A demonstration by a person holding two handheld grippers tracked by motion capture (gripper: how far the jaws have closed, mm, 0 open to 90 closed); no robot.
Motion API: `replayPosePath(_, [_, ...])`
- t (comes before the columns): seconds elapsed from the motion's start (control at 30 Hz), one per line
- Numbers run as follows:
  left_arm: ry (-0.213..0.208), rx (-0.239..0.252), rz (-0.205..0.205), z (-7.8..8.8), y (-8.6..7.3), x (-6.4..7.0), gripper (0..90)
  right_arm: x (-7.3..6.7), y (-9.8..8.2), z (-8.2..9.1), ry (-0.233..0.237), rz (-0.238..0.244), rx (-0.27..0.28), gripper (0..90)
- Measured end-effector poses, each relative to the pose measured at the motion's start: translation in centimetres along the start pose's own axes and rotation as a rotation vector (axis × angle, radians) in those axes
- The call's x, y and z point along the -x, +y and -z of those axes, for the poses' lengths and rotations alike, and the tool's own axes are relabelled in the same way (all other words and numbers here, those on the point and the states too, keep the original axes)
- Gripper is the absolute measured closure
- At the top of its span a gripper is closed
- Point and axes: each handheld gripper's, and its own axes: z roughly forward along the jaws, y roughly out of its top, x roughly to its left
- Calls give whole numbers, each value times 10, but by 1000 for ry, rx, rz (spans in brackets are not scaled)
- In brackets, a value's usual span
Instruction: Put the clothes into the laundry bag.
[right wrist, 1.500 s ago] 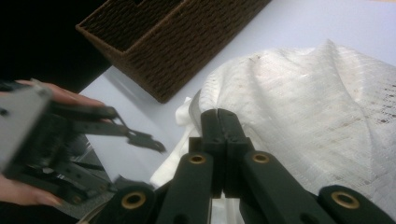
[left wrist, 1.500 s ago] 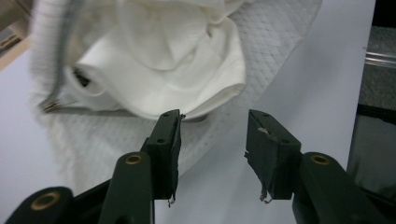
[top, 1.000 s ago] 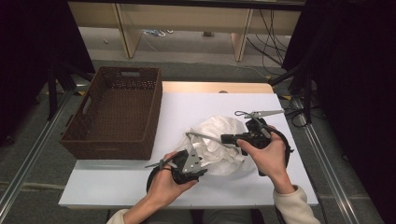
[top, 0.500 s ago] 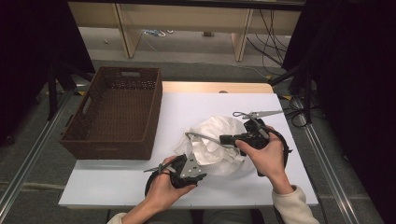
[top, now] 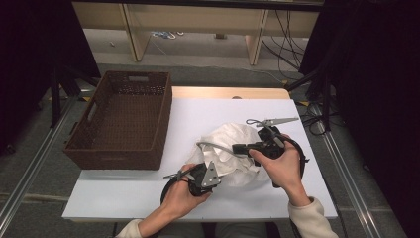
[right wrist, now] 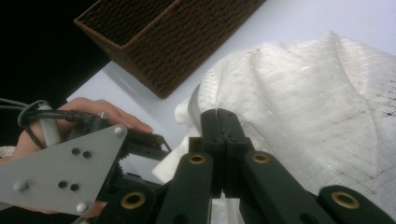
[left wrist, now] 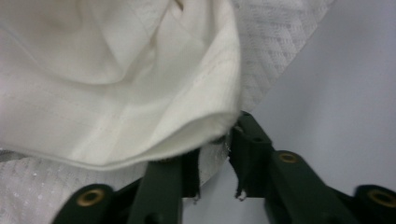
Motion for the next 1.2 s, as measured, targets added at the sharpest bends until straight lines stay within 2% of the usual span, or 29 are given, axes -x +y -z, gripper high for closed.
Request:
replayPosePath(0.03, [-4,1,8,1,1,1,817,0,0,-1,11,-1,3,900])
replayPosePath(0.07, [-6,-3,9,3,2,1,845,0,0,1,-8,2,1,900])
replayPosePath(0.1, [-8,-1,20,5,3,3,861,-1,0,1,-7,-18,-5,900])
replayPosePath(0.13, [-20,12,35,7,4,5,867,-1,0,2,-5,-18,-5,900])
replayPosePath(0.2, [-34,24,32,14,6,10,870,-1,0,2,-11,-22,-2,900])
replayPosePath(0.23, [-39,30,23,19,7,14,871,1,0,2,4,-15,2,900])
replayPosePath(0.3, [-48,45,1,29,11,23,872,0,0,4,-11,-25,-4,900])
replayPosePath(0.37, [-48,54,-23,39,16,32,873,2,0,3,2,-20,5,900])
replayPosePath(0.4, [-49,58,-30,44,18,36,873,1,0,5,-17,-27,-2,900])
replayPosePath(0.5, [-54,68,-44,55,23,43,873,1,0,5,-19,-22,1,900])
replayPosePath(0.63, [-93,84,-50,57,28,52,873,-1,0,3,-14,-17,-29,900])
replayPosePath(0.67, [-118,87,-50,57,30,54,873,-1,0,3,-16,-11,-35,900])
replayPosePath(0.7, [-122,90,-55,55,32,56,873,0,-1,1,-1,7,-37,900])
replayPosePath(0.73, [-128,91,-57,53,33,58,873,-1,-1,0,-14,9,-54,900])
replayPosePath(0.77, [-136,90,-58,51,33,58,872,-2,-1,-1,-3,7,-66,900])
replayPosePath(0.8, [-157,89,-52,47,34,58,871,-3,-1,-1,-5,-4,-83,900])
replayPosePath(0.87, [-192,88,-41,42,34,61,870,-2,-2,-4,-9,14,-114,900])
replayPosePath(0.93, [-208,87,-58,40,36,65,870,-3,-3,-6,-2,14,-144,900])
replayPosePath(0.97, [-201,82,-71,40,36,65,869,-4,-4,-7,9,8,-161,900])
replayPosePath(1.0, [-202,95,-59,40,36,65,867,-4,-4,-8,12,20,-164,900])
replayPosePath(1.03, [-205,108,-31,40,34,63,865,-5,-4,-8,16,13,-171,900])
replayPosePath(1.07, [-203,106,-23,41,33,60,850,-6,-4,-7,12,12,-171,900])
replayPosePath(1.17, [-171,114,12,49,24,51,744,-5,-4,-6,6,30,-160,900])
replayPosePath(1.2, [-170,116,16,53,22,49,718,-6,-4,-6,6,21,-161,900])
